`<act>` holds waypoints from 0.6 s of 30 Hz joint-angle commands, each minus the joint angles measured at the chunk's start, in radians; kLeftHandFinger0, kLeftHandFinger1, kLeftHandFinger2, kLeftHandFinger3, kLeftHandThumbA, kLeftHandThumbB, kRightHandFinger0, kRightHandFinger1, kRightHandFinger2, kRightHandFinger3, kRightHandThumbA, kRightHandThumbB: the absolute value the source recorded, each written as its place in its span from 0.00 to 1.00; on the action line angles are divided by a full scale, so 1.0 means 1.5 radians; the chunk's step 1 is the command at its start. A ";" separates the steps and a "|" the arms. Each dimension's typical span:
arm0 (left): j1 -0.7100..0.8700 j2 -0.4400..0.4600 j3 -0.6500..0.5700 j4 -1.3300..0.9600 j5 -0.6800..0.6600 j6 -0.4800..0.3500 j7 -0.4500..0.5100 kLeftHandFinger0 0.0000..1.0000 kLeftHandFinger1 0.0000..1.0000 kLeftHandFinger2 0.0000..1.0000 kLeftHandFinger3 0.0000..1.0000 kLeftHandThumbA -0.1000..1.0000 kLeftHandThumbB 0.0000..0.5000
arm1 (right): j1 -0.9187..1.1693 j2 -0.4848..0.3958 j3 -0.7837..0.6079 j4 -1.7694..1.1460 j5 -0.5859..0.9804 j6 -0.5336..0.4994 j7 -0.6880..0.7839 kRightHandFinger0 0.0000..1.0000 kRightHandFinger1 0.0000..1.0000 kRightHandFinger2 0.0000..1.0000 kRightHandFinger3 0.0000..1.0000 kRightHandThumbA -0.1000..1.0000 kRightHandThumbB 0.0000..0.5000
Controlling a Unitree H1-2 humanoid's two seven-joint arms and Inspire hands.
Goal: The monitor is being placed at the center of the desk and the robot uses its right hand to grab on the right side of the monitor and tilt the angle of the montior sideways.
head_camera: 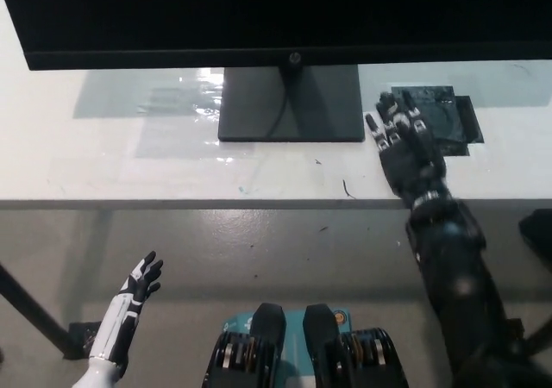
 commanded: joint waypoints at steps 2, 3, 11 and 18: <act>-0.012 0.022 -0.007 -0.005 0.020 -0.027 0.021 1.00 1.00 1.00 1.00 1.00 0.53 | 0.350 0.013 0.208 -0.774 -0.184 -0.083 0.121 1.00 1.00 1.00 1.00 1.00 0.73; -0.013 0.021 -0.005 -0.004 0.014 -0.027 0.016 1.00 1.00 1.00 1.00 1.00 0.54 | 0.370 0.006 0.209 -0.802 -0.187 -0.096 0.131 1.00 1.00 1.00 1.00 1.00 0.75; -0.014 0.019 -0.004 -0.004 0.008 -0.027 0.011 1.00 1.00 1.00 1.00 1.00 0.52 | 0.494 0.018 0.223 -0.991 -0.216 -0.232 0.189 1.00 1.00 1.00 1.00 1.00 0.82; -0.017 0.022 -0.010 -0.003 0.023 -0.027 0.022 1.00 1.00 1.00 1.00 1.00 0.59 | 0.654 0.134 0.227 -1.070 -0.265 -0.302 0.298 1.00 1.00 1.00 1.00 1.00 0.68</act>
